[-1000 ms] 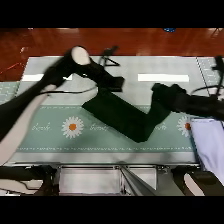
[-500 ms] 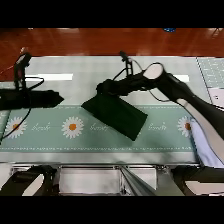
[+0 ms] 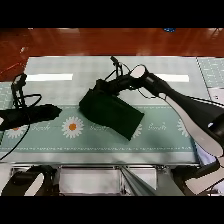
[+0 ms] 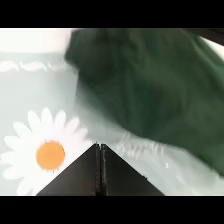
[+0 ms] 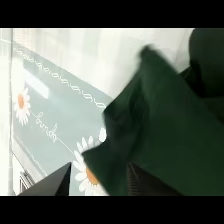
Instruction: Fold the shirts.
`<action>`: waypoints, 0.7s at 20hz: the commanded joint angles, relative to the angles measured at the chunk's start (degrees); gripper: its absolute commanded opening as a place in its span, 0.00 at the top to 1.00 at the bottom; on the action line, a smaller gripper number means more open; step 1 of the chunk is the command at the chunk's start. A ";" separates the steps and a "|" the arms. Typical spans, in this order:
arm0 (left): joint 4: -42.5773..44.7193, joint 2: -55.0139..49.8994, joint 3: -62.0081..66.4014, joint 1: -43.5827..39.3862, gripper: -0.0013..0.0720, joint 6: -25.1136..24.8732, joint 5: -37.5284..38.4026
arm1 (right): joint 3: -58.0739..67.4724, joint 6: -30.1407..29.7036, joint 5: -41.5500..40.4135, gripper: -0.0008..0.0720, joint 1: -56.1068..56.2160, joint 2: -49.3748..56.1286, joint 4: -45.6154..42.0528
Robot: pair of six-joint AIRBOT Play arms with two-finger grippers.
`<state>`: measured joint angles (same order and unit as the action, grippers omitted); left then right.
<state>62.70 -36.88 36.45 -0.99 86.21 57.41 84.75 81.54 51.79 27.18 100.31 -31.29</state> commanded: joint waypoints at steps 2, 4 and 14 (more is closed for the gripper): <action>-0.98 0.22 5.03 6.56 0.95 0.00 1.68 | 0.46 -0.11 13.53 0.43 -13.73 -10.25 -0.28; -0.98 0.70 9.11 10.80 0.95 -0.70 5.55 | 0.20 1.14 20.41 0.43 -22.14 -20.06 -10.45; -1.86 4.35 9.86 7.63 0.95 -0.61 8.76 | -62.40 15.28 3.43 0.42 -30.29 -62.45 -22.32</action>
<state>60.86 -32.84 46.28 8.56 85.60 65.47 40.03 94.98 64.05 -3.53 44.34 -63.09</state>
